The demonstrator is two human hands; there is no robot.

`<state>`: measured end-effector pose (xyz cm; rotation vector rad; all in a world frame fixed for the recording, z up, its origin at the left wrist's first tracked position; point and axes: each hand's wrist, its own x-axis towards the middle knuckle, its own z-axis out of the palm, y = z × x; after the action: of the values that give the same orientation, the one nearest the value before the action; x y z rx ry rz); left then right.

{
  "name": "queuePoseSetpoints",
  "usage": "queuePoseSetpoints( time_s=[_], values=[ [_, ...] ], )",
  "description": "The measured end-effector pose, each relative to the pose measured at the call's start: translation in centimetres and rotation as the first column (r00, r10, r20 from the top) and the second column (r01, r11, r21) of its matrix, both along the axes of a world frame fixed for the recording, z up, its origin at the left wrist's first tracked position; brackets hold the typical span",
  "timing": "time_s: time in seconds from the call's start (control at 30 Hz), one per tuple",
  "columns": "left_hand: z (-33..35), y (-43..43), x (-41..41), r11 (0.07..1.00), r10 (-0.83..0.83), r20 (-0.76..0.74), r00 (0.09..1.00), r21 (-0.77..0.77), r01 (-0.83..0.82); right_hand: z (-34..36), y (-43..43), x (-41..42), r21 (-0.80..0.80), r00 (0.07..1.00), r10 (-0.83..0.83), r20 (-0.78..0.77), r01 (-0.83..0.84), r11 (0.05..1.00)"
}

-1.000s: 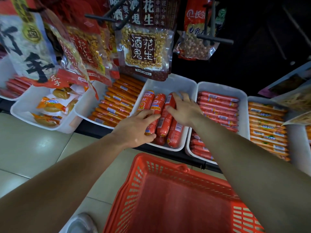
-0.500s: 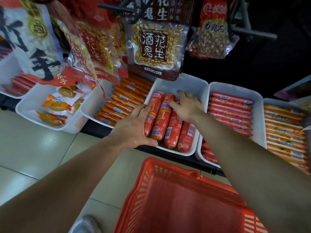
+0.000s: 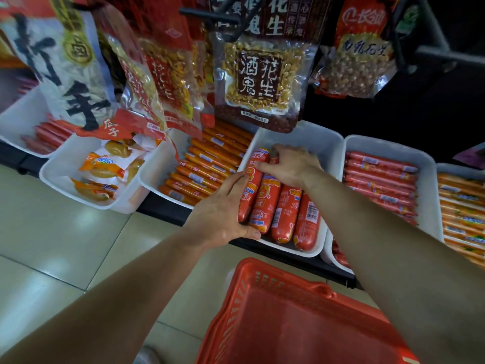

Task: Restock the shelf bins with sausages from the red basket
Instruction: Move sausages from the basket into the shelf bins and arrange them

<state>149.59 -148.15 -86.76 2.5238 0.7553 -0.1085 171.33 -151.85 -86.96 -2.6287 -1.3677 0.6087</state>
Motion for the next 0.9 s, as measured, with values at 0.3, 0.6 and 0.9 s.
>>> queuePoseSetpoints(
  time_s=[0.3, 0.6, 0.9],
  values=[
    [-0.1, 0.0, 0.1, 1.000, 0.007, 0.008, 1.000, -0.015, -0.006, -0.8, 2.8, -2.3, 0.043, 0.999, -0.050, -0.016, 0.050, 0.998],
    [0.0, -0.2, 0.1, 1.000, -0.009, -0.004, 1.000, 0.010, 0.009, -1.4, -3.9, 1.6, -0.095, 0.975, -0.119, 0.188, 0.139, 0.986],
    [0.0, -0.3, 0.1, 1.000, -0.003, -0.020, 1.000, 0.007, 0.003, -2.1, -3.8, 1.7, -0.045, 0.982, -0.047, 0.185, 0.056, 0.997]
  ],
)
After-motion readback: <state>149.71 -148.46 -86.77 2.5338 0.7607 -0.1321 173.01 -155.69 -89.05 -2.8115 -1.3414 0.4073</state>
